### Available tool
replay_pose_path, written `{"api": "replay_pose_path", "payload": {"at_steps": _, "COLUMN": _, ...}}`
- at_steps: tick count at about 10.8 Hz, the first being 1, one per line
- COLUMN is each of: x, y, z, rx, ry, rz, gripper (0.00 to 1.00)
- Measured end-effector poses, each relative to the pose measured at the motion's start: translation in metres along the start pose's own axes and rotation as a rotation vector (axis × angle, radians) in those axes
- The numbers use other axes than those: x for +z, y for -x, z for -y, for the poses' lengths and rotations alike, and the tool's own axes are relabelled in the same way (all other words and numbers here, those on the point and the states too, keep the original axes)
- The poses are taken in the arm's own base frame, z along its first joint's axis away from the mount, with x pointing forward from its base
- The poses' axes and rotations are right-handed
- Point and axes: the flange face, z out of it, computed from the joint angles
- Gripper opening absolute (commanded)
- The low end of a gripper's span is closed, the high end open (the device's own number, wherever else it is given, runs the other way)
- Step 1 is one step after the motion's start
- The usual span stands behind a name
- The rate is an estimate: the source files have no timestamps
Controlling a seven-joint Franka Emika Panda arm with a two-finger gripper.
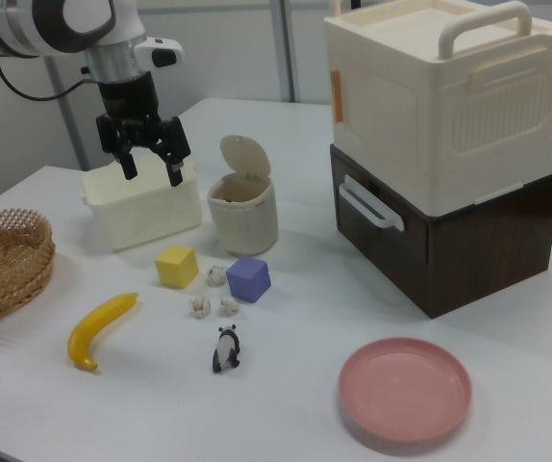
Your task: Grab it up and put it in the trash
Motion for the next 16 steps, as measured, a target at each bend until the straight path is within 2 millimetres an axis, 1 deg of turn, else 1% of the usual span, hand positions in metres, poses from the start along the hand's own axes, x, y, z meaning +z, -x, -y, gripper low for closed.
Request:
{"api": "replay_pose_path", "payload": {"at_steps": 4, "x": 0.000, "y": 0.000, "z": -0.007, "rx": 0.012, "ry": 0.000, "rz": 0.001, "gripper": 1.00}}
{"api": "replay_pose_path", "payload": {"at_steps": 7, "x": 0.000, "y": 0.000, "z": -0.007, "rx": 0.013, "ry": 0.000, "rz": 0.001, "gripper": 1.00}}
{"api": "replay_pose_path", "payload": {"at_steps": 11, "x": 0.000, "y": 0.000, "z": -0.013, "rx": 0.024, "ry": 0.000, "rz": 0.000, "gripper": 1.00}}
{"api": "replay_pose_path", "payload": {"at_steps": 16, "x": 0.000, "y": 0.000, "z": -0.013, "rx": 0.024, "ry": 0.000, "rz": 0.000, "gripper": 1.00}}
